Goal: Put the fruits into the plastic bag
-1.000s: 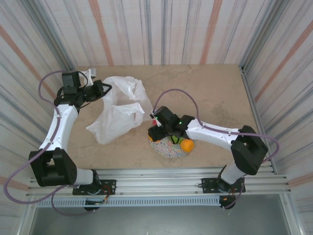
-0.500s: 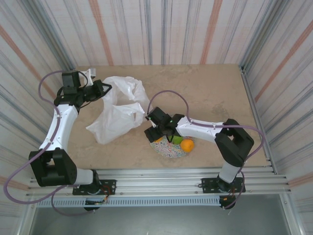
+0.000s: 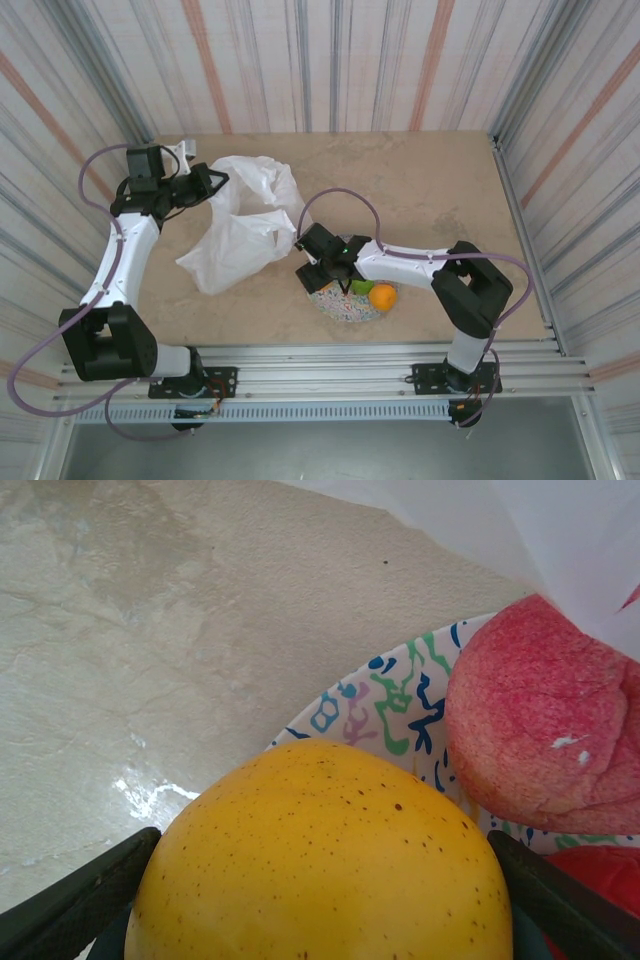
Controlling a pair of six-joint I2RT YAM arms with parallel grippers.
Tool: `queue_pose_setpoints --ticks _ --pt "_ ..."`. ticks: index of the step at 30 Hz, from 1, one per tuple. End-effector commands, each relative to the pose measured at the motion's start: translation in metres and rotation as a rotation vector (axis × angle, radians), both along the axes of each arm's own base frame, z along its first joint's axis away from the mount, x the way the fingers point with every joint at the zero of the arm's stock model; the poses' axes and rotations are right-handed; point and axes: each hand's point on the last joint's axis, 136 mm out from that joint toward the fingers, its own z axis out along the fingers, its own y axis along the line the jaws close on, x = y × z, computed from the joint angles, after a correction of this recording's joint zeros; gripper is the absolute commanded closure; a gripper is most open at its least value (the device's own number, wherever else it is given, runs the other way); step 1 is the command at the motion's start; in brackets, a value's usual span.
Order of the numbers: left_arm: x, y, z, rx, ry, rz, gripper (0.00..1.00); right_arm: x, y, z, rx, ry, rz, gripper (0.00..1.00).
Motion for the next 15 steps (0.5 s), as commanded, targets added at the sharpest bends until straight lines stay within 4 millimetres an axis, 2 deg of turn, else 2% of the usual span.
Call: queue_pose_setpoints --ticks 1,6,11,15 --pt "-0.004 -0.008 0.006 -0.026 -0.015 -0.041 1.00 -0.001 0.003 0.026 0.045 -0.035 0.013 0.26" --pt "-0.009 -0.025 0.011 -0.027 -0.036 -0.107 1.00 -0.003 -0.001 0.075 0.219 -0.063 -0.002 0.31" --pt "-0.011 -0.032 0.016 -0.033 -0.057 -0.145 1.00 -0.002 -0.015 0.129 0.439 -0.108 -0.012 0.35" --pt "-0.014 -0.037 0.022 -0.051 -0.072 -0.188 1.00 0.014 -0.029 0.152 0.530 -0.143 -0.054 0.35"
